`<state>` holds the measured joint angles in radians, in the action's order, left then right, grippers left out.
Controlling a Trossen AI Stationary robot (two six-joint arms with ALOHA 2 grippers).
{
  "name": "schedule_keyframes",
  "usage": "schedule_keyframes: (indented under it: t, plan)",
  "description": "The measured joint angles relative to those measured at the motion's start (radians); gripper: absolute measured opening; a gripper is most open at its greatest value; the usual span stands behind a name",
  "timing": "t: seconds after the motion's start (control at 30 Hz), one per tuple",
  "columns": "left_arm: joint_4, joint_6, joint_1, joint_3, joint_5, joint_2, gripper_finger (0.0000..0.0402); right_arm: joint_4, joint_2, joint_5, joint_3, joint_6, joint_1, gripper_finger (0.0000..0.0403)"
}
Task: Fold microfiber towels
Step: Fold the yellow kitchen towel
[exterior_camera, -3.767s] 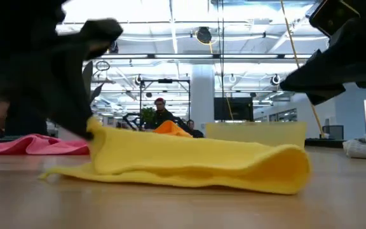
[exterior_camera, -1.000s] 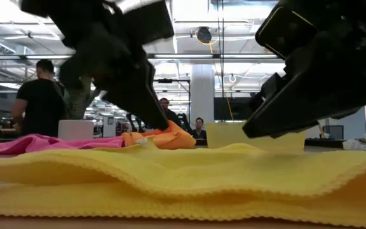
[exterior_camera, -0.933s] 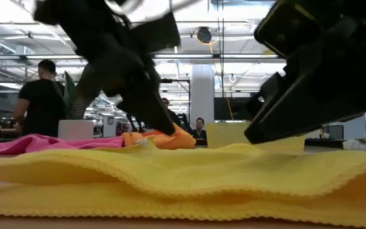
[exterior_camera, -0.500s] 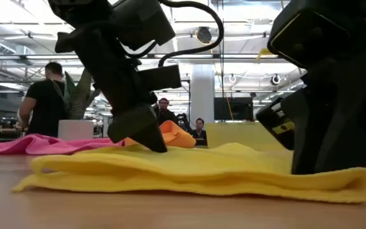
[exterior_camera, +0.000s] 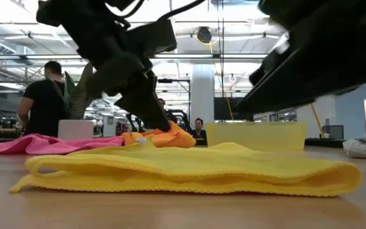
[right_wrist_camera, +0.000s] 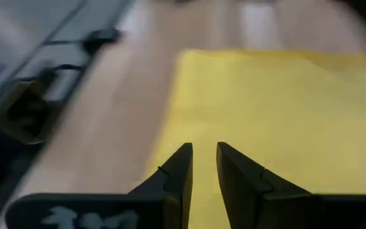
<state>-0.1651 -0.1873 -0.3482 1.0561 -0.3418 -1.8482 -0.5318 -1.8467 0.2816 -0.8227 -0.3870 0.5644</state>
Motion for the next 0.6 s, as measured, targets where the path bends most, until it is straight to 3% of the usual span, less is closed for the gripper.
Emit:
schedule_keyframes:
  t: [0.13, 0.3, 0.4, 0.53, 0.6]
  plan:
    - [0.029, -0.042, -0.059, -0.031, 0.158, -0.038, 0.0033, 0.027, -0.034, -0.007, 0.018, -0.052, -0.038, 0.0061]
    - [0.091, -0.051, -0.155, -0.05, 0.194, -0.062, 0.0033, 0.028, -0.044, -0.023, 0.049, -0.072, -0.057, 0.0061]
    - [0.084, -0.018, -0.202, -0.051, 0.13, -0.061, 0.0033, 0.034, -0.028, -0.019, 0.062, -0.045, -0.059, 0.0061]
    - [0.062, 0.062, -0.242, -0.056, -0.07, -0.025, 0.0033, 0.033, 0.008, -0.016, 0.064, 0.036, -0.044, 0.0061]
    - [0.062, 0.092, -0.237, -0.052, -0.118, -0.009, 0.0033, -0.018, 0.021, -0.02, 0.062, 0.094, -0.028, 0.0061]
